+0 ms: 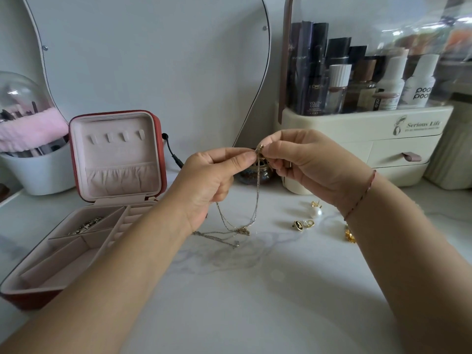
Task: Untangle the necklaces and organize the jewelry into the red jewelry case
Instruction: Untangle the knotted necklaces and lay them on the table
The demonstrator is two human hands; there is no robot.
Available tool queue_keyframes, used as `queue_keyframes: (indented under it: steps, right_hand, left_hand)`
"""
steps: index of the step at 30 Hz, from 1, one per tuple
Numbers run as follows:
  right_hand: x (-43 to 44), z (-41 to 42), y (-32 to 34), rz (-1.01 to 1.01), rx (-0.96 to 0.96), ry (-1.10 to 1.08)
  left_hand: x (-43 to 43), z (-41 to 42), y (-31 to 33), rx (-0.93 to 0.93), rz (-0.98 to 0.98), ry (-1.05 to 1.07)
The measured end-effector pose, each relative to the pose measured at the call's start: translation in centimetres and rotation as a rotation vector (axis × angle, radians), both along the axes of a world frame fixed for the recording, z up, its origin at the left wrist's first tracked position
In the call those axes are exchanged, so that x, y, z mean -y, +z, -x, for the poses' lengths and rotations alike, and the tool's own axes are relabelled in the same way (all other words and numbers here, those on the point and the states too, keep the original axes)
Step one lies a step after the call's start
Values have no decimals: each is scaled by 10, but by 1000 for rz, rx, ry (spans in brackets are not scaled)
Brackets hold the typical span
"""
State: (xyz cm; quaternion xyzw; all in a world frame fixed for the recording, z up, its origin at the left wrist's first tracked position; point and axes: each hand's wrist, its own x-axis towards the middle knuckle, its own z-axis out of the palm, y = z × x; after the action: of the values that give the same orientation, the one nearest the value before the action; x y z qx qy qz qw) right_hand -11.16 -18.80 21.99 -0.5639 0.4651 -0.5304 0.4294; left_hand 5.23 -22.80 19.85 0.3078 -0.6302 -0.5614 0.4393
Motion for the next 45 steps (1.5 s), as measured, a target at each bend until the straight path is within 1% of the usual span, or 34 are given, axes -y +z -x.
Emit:
queue_keyframes:
  steps: [6, 9, 12, 14, 16, 21, 23, 27, 29, 32, 36, 40, 45]
  right_hand:
    - [0, -2, -1, 29, -44, 29]
    - [2, -3, -4, 53, -193, -29]
    - [3, -2, -5, 72, -388, -152]
    - [4, 1, -6, 84, -456, -226]
    - [3, 3, -4, 81, -417, -223]
    - [-1, 2, 1, 35, -243, -113]
    - [-1, 1, 1, 17, -162, -76]
    - [-1, 0, 3, 12, -10, -34]
    - [0, 1, 3, 30, 72, -24]
    - [1, 3, 4, 77, 174, -30]
    - [1, 4, 6, 99, 341, 3]
    - [0, 4, 6, 91, 348, 32]
    - [2, 2, 4, 122, 270, -35]
  left_hand:
    - [1, 2, -1, 44, 16, 40]
    - [0, 5, -3, 29, -16, 32]
    - [0, 4, -1, -3, -49, -9]
    - [1, 3, -1, -21, -74, -23]
    - [2, 3, -1, -44, -113, -32]
    - [5, 5, -5, -121, -168, 6]
    - [6, 5, -5, -159, -181, -20]
    - [8, 3, -3, -166, -195, -60]
    - [9, 1, -4, -136, -187, -56]
    - [8, 2, -5, -33, -167, -54]
    - [2, 5, -6, 69, -113, -110]
    - [-3, 5, -4, 75, -82, -108]
    - [-3, 5, -6, 190, -11, -59]
